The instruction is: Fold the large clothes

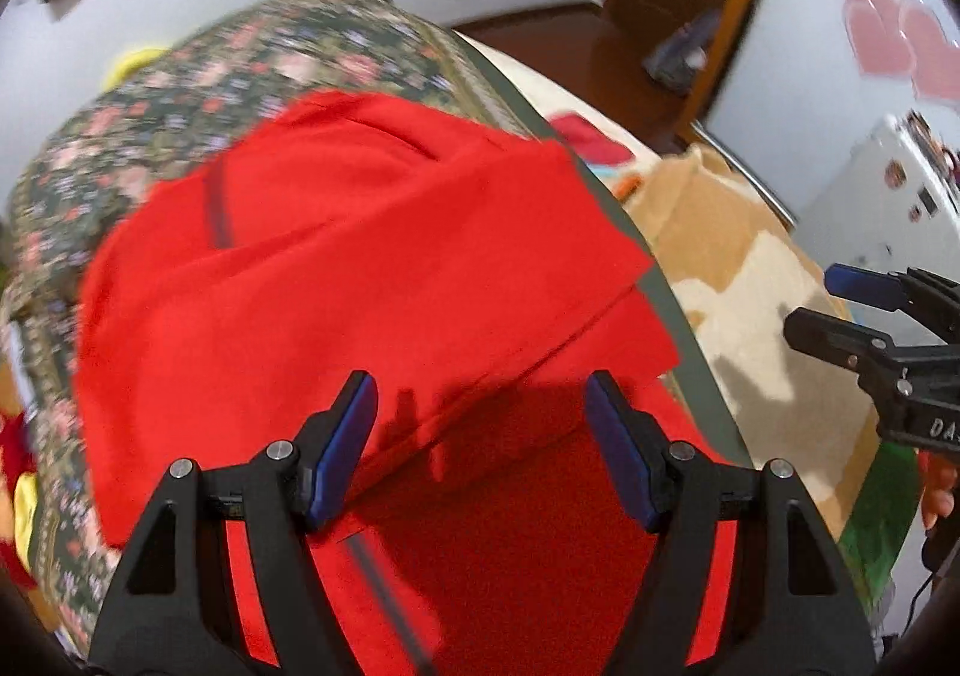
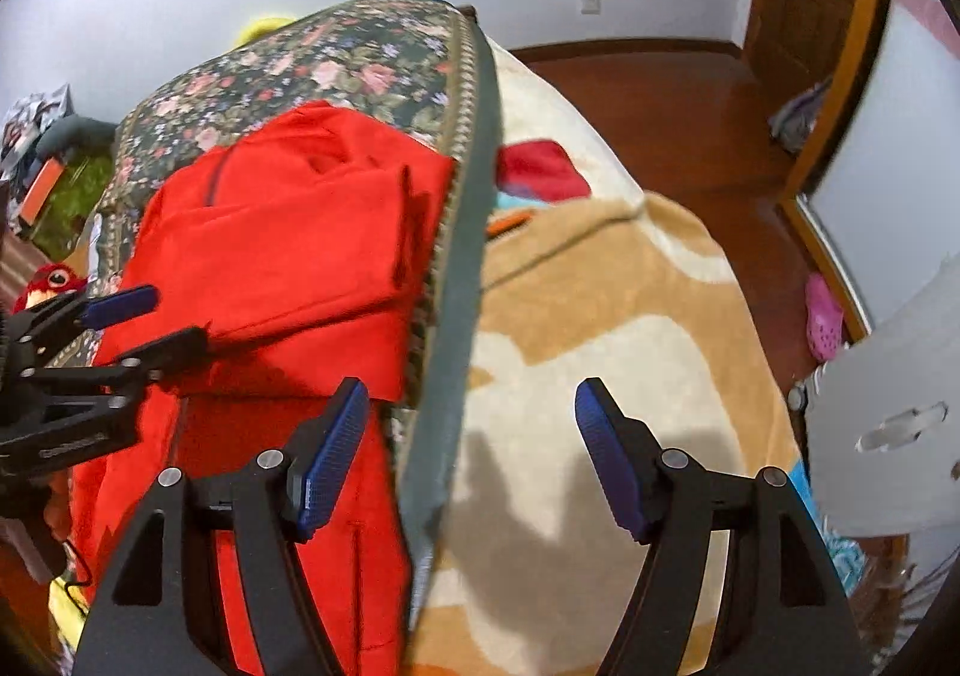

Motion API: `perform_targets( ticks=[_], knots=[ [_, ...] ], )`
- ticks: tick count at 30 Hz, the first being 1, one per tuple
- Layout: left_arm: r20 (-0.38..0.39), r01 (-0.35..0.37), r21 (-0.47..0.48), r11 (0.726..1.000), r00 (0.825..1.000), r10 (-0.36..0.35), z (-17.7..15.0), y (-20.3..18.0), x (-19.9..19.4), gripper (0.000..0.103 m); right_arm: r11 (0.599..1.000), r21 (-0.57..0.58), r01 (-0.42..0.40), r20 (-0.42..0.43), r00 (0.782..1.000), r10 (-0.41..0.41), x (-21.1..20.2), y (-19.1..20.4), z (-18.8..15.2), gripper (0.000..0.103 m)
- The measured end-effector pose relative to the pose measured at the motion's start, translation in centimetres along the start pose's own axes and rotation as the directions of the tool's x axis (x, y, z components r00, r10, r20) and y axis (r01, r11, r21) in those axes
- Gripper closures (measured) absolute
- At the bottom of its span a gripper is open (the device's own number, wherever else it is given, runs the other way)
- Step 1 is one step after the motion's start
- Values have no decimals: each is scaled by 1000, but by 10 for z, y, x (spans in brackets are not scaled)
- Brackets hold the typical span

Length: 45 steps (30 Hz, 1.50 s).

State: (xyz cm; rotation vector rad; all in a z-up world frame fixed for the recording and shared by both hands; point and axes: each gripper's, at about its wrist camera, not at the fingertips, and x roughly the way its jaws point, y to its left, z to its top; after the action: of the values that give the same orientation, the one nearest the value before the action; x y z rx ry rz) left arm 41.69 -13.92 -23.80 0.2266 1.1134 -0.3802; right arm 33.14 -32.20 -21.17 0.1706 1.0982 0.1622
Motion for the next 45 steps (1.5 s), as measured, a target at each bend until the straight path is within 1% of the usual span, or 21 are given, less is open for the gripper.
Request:
perform_targets(
  ticks=[2, 3, 5, 7, 12, 15, 17, 18, 19, 22, 23, 25, 27, 28, 30, 33, 35, 37, 40, 43, 45],
  knots=[
    [-49, 23, 25, 999, 999, -21, 5, -8, 21, 32, 1000, 9, -1, -13, 1000, 2, 4, -7, -3, 35],
    [-65, 19, 36, 999, 998, -17, 7, -11, 29, 32, 1000, 12, 0, -21, 1000, 0, 9, -8, -4, 35],
    [-88, 0, 42, 999, 996, 3, 12, -13, 47, 32, 1000, 13, -4, -29, 1000, 4, 12, -13, -7, 35],
    [-99, 6, 34, 999, 995, -3, 17, -13, 60, 32, 1000, 14, -13, -35, 999, 13, 14, -16, -10, 35],
    [-73, 11, 5, 1000, 997, -10, 29, -12, 69, 32, 999, 41, -27, -51, 998, 29, 25, -20, -12, 35],
    [-57, 11, 13, 1000, 998, -10, 34, -14, 72, 32, 998, 53, -30, -61, 998, 33, 30, -20, -12, 35],
    [-40, 0, 14, 1000, 999, 1, 36, -13, 74, 37, 997, 67, -35, -62, 997, 39, 31, -20, -12, 35],
    [-24, 4, 10, 1000, 1000, -3, 35, -12, 72, 47, 996, 74, -40, -62, 997, 45, 31, -19, -12, 35],
    [-16, 15, 5, 1000, 1000, -15, 36, -11, 72, 59, 996, 82, -48, -60, 997, 53, 31, -18, -12, 35],
    [5, 39, -33, 999, 999, -39, 37, -3, 63, 80, 996, 78, -50, -57, 997, 54, 28, -14, -12, 35],
    [10, 82, -74, 994, 997, -82, 38, 4, 58, 84, 996, 74, -48, -57, 997, 52, 27, -12, -12, 35],
    [31, 144, -151, 978, 990, -141, 38, 21, 47, 90, 997, 70, -44, -55, 997, 48, 26, -9, -12, 35],
    [67, 182, -182, 966, 983, -172, 39, 34, 32, 92, 997, 70, -44, -51, 998, 48, 24, -6, -10, 35],
    [86, 192, -183, 964, 980, -179, 39, 40, 23, 97, 996, 72, -44, -47, 998, 47, 24, -4, -9, 35],
    [131, 175, -175, 969, 979, -153, 38, 49, 2, 97, 996, 75, -44, -42, 998, 47, 23, 0, -5, 35],
    [199, 176, -175, 969, 970, -141, 34, 66, -29, 97, 996, 78, -52, -31, 998, 55, 25, 10, 3, 35],
    [250, 154, -183, 971, 963, -106, 31, 81, -51, 97, 995, 75, -59, -29, 998, 61, 28, 19, 10, 35],
    [292, 113, -202, 973, 955, -50, 26, 99, -73, 98, 996, 64, -63, -26, 998, 65, 32, 31, 16, 35],
    [349, 40, -242, 970, 936, 48, 15, 131, -100, 98, 997, 40, -63, -35, 997, 64, 40, 47, 22, 35],
    [379, -13, -294, 956, 917, 129, 0, 165, -122, 98, 998, 20, -56, -58, 997, 57, 53, 60, 25, 35],
    [380, -38, -329, 944, 909, 169, -12, 186, -130, 98, 999, 24, -47, -79, 996, 49, 61, 66, 24, 35]
  ],
)
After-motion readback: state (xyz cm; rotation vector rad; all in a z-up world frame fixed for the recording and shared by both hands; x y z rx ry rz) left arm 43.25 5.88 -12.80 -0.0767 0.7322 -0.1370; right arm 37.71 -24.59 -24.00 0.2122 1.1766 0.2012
